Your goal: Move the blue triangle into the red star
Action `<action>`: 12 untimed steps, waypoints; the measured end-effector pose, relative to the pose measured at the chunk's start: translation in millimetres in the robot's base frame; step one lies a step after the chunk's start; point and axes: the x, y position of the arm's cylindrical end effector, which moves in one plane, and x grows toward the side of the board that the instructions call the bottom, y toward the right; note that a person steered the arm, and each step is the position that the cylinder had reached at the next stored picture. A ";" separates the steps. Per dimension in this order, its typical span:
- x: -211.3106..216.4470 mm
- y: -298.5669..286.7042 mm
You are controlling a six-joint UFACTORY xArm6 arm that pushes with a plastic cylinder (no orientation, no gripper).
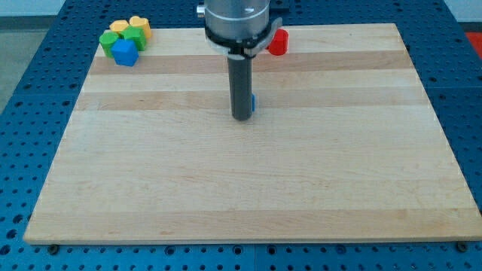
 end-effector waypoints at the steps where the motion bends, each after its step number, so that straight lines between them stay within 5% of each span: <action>1: -34.3 4.9; 4: -95.0 -38.6; 6: -95.9 14.6; 9: -140.6 6.7; 10: -122.5 21.7; 11: -95.1 128.6; 12: -134.1 247.5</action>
